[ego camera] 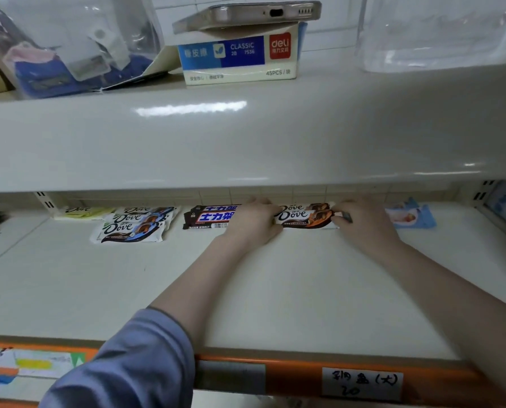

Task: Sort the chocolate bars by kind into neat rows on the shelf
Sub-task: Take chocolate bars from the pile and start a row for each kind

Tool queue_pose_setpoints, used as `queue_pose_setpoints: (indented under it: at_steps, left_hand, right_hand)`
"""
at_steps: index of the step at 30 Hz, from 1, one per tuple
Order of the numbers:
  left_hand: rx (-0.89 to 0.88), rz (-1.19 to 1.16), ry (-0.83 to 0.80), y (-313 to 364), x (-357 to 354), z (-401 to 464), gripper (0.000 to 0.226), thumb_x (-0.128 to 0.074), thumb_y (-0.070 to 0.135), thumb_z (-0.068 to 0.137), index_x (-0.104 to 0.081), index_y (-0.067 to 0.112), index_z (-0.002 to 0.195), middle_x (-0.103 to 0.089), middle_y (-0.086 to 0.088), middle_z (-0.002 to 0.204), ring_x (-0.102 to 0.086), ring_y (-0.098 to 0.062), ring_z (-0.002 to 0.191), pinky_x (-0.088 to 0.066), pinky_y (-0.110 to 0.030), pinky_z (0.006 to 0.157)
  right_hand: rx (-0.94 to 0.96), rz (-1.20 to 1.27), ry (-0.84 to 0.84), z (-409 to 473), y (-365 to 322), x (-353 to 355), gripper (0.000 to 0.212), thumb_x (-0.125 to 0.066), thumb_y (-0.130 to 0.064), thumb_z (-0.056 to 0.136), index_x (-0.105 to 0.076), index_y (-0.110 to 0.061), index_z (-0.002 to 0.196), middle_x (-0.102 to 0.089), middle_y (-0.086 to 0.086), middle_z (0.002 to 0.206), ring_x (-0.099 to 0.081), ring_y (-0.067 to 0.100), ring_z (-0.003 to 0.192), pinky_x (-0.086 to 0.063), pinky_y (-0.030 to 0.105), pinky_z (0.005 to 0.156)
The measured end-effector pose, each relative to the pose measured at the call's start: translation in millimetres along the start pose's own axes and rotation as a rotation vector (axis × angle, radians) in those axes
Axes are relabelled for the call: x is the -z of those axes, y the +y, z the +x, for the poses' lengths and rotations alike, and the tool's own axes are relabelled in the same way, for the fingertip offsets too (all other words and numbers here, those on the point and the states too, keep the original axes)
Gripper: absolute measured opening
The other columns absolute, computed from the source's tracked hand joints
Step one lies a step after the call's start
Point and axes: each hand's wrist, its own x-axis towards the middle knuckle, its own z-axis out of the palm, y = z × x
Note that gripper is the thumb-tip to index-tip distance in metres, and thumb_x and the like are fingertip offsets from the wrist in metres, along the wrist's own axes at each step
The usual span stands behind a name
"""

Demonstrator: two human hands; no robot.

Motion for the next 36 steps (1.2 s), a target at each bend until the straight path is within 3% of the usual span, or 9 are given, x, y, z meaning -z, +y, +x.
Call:
queue_pose_setpoints:
  at_steps: [3, 7, 10, 13, 16, 18, 22, 28, 36]
  left_hand:
    - [-0.030, 0.029, 0.010, -2.8, -3.2, -3.0, 0.035, -0.056, 0.028, 0.085, -0.060, 0.015, 0.117, -0.063, -0.008, 0.109, -0.053, -0.032, 0.101, -0.044, -0.035, 0.084]
    - [-0.061, 0.040, 0.050, -4.4, -8.8, -4.4, 0.034, -0.056, 0.027, 0.086, -0.060, 0.015, 0.118, -0.065, -0.005, 0.110, -0.053, -0.031, 0.099, -0.043, -0.036, 0.085]
    - [-0.068, 0.057, 0.074, -4.6, -10.6, -4.6, 0.031, -0.054, 0.026, 0.086, -0.062, 0.013, 0.112, -0.066, -0.004, 0.105, -0.053, -0.031, 0.096, -0.044, -0.038, 0.083]
    - [-0.060, 0.084, 0.094, -0.6, -10.3, -8.0, 0.035, -0.054, 0.028, 0.087, -0.060, 0.015, 0.119, -0.063, -0.006, 0.117, -0.051, -0.031, 0.106, -0.042, -0.036, 0.088]
    - [0.042, 0.155, 0.126, 10.1, -5.4, -15.8, 0.037, -0.052, 0.029, 0.086, -0.059, 0.014, 0.119, -0.056, -0.007, 0.125, -0.047, -0.030, 0.114, -0.038, -0.032, 0.089]
    - [0.130, 0.189, 0.172, 19.3, 1.7, -25.5, 0.035, -0.051, 0.029, 0.087, -0.058, 0.013, 0.118, -0.057, -0.007, 0.122, -0.047, -0.029, 0.112, -0.037, -0.031, 0.086]
    - [0.277, 0.238, 0.162, 41.0, 11.1, -62.9, 0.045, -0.048, 0.036, 0.089, -0.048, 0.016, 0.130, -0.050, -0.003, 0.131, -0.041, -0.027, 0.122, -0.032, -0.033, 0.097]
    - [0.492, 0.211, 0.204, 51.5, 5.0, -121.9, 0.044, -0.069, 0.031, 0.072, -0.066, 0.007, 0.109, -0.066, -0.013, 0.105, -0.057, -0.036, 0.102, -0.046, -0.041, 0.085]
    - [0.625, 0.244, 0.224, 6.4, 21.3, -207.3, 0.048, -0.086, 0.034, 0.053, -0.071, 0.006, 0.090, -0.069, -0.014, 0.086, -0.066, -0.037, 0.078, -0.055, -0.041, 0.065]
  right_hand:
    - [0.099, -0.022, 0.001, -7.7, 1.4, 5.9, 0.011, -0.065, -0.020, 0.080, -0.070, -0.013, 0.087, -0.041, -0.012, 0.060, -0.052, 0.030, 0.080, -0.030, 0.031, 0.067]
    - [0.094, -0.082, -0.020, -11.3, 1.0, 8.4, 0.019, -0.067, -0.022, 0.079, -0.070, -0.014, 0.095, -0.061, 0.007, 0.076, -0.054, 0.030, 0.086, -0.028, 0.030, 0.069]
    - [0.073, -0.125, -0.009, -11.5, -0.2, 6.2, 0.021, -0.064, -0.024, 0.081, -0.069, -0.014, 0.099, -0.065, 0.009, 0.087, -0.052, 0.029, 0.092, -0.026, 0.030, 0.070]
    - [0.075, -0.181, -0.021, -13.0, -4.6, 7.7, 0.022, -0.060, -0.024, 0.083, -0.068, -0.011, 0.099, -0.065, 0.010, 0.094, -0.051, 0.029, 0.097, -0.029, 0.031, 0.072]
    - [0.023, -0.222, -0.054, -19.6, -12.6, 18.4, 0.026, -0.055, -0.024, 0.086, -0.064, -0.010, 0.106, -0.063, 0.011, 0.107, -0.052, 0.029, 0.102, -0.038, 0.035, 0.078]
    - [-0.038, -0.223, -0.104, -31.2, -22.1, 30.1, 0.025, -0.051, -0.025, 0.088, -0.061, -0.008, 0.104, -0.062, 0.011, 0.105, -0.053, 0.028, 0.098, -0.040, 0.035, 0.075]
    - [-0.069, -0.188, -0.119, -66.2, -49.9, 48.1, 0.029, -0.045, -0.027, 0.091, -0.056, -0.010, 0.111, -0.061, 0.009, 0.109, -0.053, 0.027, 0.101, -0.042, 0.034, 0.078]
    - [-0.026, -0.090, -0.212, -100.5, -72.7, 42.0, 0.035, -0.041, -0.035, 0.093, -0.050, -0.014, 0.119, -0.056, 0.005, 0.121, -0.047, 0.023, 0.113, -0.038, 0.034, 0.095]
    - [0.060, -0.057, -0.174, -119.3, -142.8, 21.6, 0.037, -0.048, -0.038, 0.088, -0.055, -0.011, 0.113, -0.059, 0.010, 0.114, -0.049, 0.028, 0.110, -0.040, 0.039, 0.095]
